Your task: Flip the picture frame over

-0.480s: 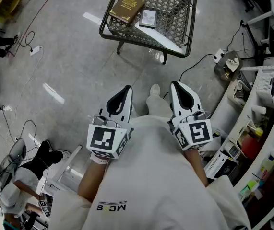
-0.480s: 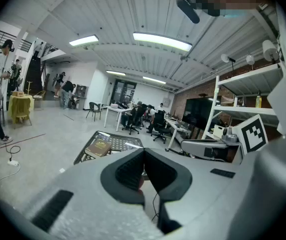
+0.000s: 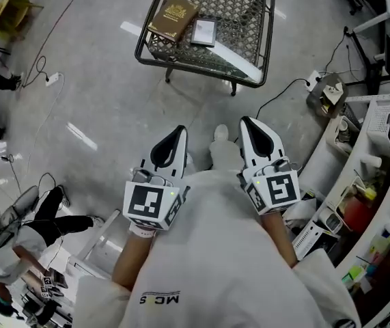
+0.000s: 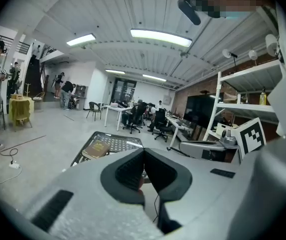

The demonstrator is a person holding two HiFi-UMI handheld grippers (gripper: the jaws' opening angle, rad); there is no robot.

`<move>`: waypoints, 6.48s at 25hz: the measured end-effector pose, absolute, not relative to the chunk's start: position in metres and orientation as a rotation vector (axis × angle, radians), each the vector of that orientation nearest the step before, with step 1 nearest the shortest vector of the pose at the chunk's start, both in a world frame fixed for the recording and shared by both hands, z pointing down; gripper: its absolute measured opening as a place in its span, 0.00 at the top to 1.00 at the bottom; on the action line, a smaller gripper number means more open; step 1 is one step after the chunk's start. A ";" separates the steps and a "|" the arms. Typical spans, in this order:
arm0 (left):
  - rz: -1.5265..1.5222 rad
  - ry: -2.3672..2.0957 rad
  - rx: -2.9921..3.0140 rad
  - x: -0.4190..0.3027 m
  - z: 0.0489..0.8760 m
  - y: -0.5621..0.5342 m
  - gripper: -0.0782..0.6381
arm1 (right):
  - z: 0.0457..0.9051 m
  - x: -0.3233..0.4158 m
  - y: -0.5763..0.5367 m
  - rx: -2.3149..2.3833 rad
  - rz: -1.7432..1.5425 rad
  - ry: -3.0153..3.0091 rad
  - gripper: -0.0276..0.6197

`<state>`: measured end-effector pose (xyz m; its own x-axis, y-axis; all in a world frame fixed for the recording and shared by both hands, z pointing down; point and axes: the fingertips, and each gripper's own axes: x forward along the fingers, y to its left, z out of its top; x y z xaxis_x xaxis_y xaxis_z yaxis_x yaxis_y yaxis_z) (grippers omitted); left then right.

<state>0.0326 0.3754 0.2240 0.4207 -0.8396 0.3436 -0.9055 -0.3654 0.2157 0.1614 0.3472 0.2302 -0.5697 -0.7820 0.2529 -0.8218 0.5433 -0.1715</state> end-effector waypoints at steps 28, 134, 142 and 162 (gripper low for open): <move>0.290 -1.532 2.267 0.094 0.224 0.231 0.86 | 0.226 0.218 0.195 1.195 0.407 -2.758 0.92; 0.472 -1.173 2.181 -0.081 0.373 0.020 0.86 | 0.620 0.013 -0.065 1.413 0.918 -1.910 0.83; 0.473 -1.178 2.163 -0.081 0.375 0.023 0.86 | 0.626 0.013 -0.065 1.441 0.985 -1.872 0.82; 0.487 -1.198 2.159 -0.085 0.378 0.032 0.86 | 0.631 0.013 -0.062 1.512 0.899 -1.791 0.83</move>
<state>-0.0854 0.0322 0.3781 0.5215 -0.6263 0.5794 -0.8529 -0.4004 0.3349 0.0131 -0.0620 0.6314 -0.1515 -0.5652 0.8109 -0.9880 0.1121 -0.1064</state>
